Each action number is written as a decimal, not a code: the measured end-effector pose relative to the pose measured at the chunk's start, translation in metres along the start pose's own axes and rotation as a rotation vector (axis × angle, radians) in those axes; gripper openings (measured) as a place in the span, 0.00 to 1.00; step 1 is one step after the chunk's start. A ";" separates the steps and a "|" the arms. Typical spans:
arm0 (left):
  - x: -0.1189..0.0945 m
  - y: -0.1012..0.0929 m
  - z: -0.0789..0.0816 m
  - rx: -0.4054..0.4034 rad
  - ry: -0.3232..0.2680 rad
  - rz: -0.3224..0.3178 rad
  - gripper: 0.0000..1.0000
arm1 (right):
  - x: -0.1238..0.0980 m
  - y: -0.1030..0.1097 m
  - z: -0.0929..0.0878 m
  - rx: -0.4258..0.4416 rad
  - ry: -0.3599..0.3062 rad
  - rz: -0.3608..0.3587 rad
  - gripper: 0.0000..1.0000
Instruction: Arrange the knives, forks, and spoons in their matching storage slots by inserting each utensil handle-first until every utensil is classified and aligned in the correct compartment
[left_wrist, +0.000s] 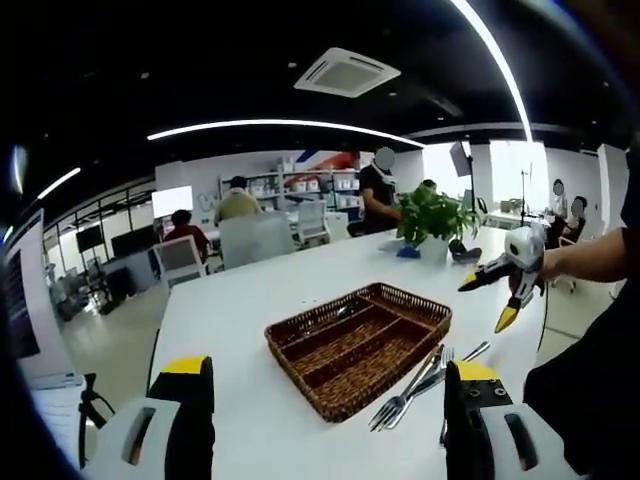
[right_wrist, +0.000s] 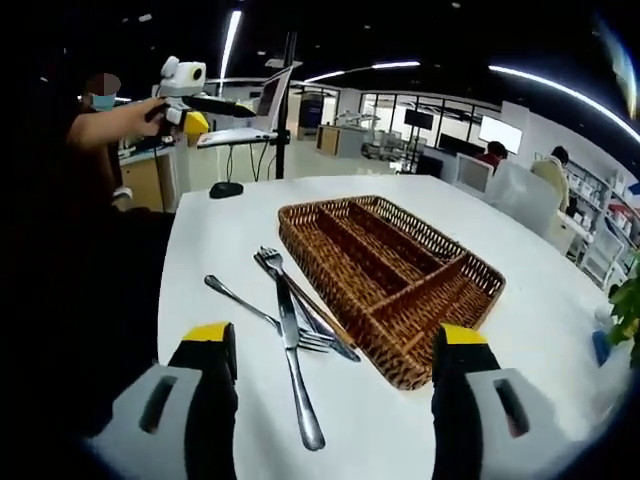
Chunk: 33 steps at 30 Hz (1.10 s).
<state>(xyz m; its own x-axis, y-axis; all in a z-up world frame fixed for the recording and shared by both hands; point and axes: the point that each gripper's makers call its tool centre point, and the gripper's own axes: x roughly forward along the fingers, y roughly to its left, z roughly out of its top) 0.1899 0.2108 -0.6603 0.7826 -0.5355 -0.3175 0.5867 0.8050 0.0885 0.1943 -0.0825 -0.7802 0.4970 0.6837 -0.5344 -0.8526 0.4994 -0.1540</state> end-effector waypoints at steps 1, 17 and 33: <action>0.000 0.000 0.000 0.001 0.001 0.000 1.00 | 0.004 0.001 -0.004 0.003 0.007 0.005 0.77; 0.001 0.000 0.001 0.002 0.000 0.003 1.00 | 0.033 0.029 -0.040 0.050 0.069 0.135 0.49; 0.000 0.001 -0.004 -0.001 0.007 0.008 1.00 | 0.049 0.036 -0.061 0.028 0.146 0.210 0.25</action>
<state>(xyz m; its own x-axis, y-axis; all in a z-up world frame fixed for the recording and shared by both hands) 0.1899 0.2122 -0.6638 0.7858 -0.5269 -0.3238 0.5801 0.8095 0.0904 0.1774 -0.0637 -0.8627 0.2790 0.6910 -0.6668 -0.9289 0.3703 -0.0049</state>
